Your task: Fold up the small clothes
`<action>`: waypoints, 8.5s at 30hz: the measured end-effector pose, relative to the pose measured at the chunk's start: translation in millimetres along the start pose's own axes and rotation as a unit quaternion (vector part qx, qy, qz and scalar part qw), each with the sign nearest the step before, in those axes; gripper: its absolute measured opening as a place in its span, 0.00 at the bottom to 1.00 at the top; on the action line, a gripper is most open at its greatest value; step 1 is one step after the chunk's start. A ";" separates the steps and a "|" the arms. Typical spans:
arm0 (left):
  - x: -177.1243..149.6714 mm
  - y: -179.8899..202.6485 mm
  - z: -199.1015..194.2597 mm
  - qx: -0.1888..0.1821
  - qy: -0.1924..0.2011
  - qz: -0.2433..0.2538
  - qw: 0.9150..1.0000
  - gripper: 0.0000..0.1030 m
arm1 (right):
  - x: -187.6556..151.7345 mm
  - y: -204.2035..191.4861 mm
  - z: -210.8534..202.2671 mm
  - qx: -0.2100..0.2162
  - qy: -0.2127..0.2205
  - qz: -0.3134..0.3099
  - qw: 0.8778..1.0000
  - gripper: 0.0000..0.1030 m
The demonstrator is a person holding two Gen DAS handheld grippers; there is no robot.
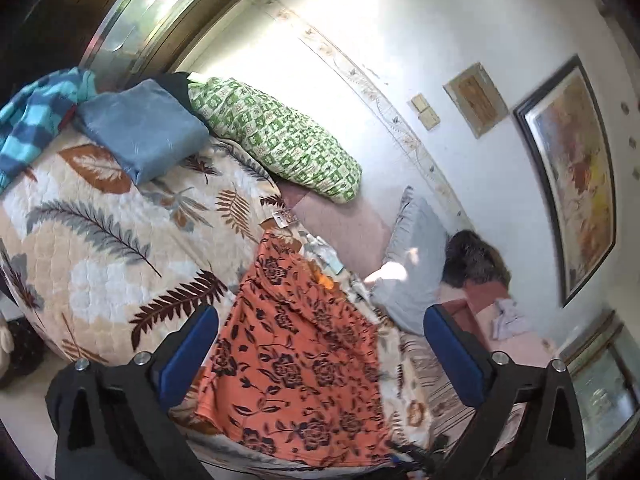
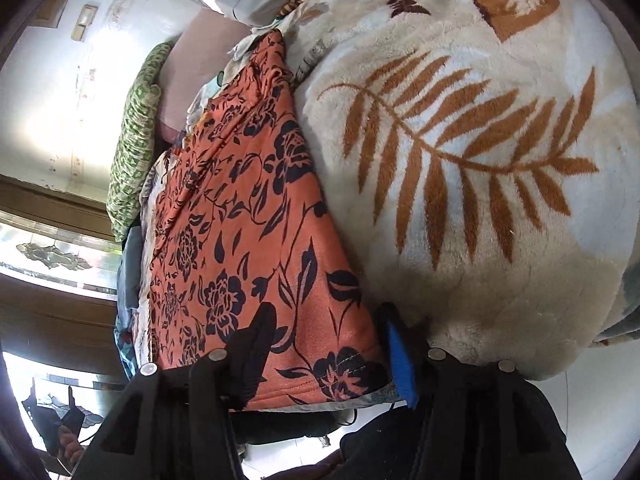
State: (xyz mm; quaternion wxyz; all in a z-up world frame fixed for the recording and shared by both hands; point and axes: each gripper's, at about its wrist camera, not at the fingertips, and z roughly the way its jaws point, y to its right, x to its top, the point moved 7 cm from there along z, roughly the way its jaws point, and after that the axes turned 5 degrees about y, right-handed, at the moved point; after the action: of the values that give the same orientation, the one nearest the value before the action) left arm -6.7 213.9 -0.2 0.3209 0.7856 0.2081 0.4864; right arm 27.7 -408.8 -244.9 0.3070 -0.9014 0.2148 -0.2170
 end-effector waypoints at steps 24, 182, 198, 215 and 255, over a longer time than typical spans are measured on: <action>-174.1 -126.9 138.0 0.139 -0.324 0.010 0.936 0.10 | 1.5 6.3 -11.9 -0.031 0.002 -0.026 0.999 0.55; 4.5 -8.1 394.8 0.113 -0.275 0.138 0.945 0.14 | 239.7 -154.1 132.2 -0.040 -0.060 -0.131 0.989 0.18; -85.4 -82.2 285.0 0.205 -0.290 0.167 0.920 0.54 | 109.7 -46.5 58.0 -0.084 -0.048 -0.064 0.993 0.62; -136.7 -27.9 297.6 0.137 -0.278 0.200 0.929 0.78 | 146.6 -53.1 68.7 -0.050 0.033 0.034 0.998 0.26; -144.5 -23.5 268.3 0.192 -0.253 0.246 0.916 0.80 | 117.9 -220.9 170.3 0.069 -0.011 -0.085 0.994 0.73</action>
State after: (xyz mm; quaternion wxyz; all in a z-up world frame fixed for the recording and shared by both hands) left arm 170.2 57.2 -194.1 0.0754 0.9552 0.0095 0.2860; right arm 268.9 -232.9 -193.6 0.3515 -0.8952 0.1184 -0.2470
